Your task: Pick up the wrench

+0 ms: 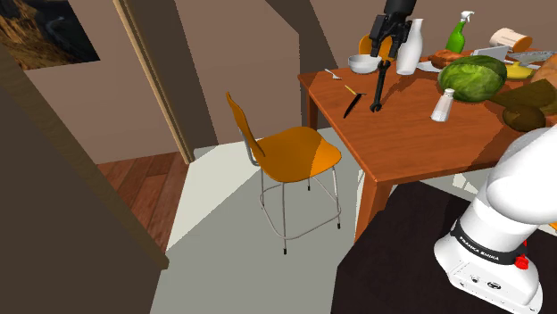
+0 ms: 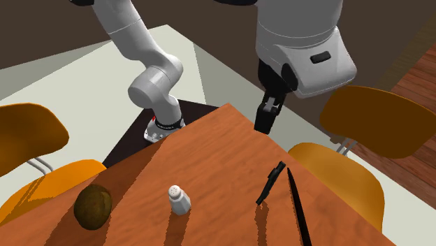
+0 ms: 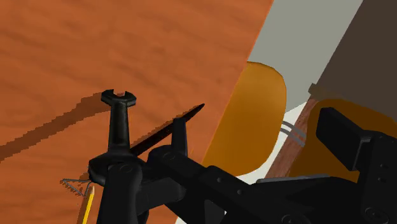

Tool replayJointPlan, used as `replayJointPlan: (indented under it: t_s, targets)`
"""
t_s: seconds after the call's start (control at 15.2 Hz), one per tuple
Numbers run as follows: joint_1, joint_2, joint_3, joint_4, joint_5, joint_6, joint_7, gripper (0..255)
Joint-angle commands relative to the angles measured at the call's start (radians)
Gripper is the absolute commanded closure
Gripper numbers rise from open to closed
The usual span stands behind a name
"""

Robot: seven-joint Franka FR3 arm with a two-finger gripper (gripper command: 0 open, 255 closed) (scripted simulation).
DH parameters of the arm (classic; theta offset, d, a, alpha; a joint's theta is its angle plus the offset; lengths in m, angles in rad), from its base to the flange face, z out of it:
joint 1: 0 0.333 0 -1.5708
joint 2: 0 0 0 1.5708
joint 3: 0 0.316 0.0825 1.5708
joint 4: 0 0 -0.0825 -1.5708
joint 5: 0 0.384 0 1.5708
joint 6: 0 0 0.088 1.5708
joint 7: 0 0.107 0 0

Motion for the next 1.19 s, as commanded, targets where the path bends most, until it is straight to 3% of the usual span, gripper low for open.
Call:
replayJointPlan:
  t_s: [0.0,0.46,1.06,1.12]
  targets:
    - [-0.009,0.068,-0.044,0.056,0.027,0.005,-0.034,0]
    - [-0.058,0.283,-0.171,0.242,0.15,-0.018,-0.146,0]
    - [-0.058,0.273,-0.168,0.131,0.147,0.083,-0.166,0]
    - [-0.058,0.271,-0.167,0.13,0.146,0.083,-0.165,255]
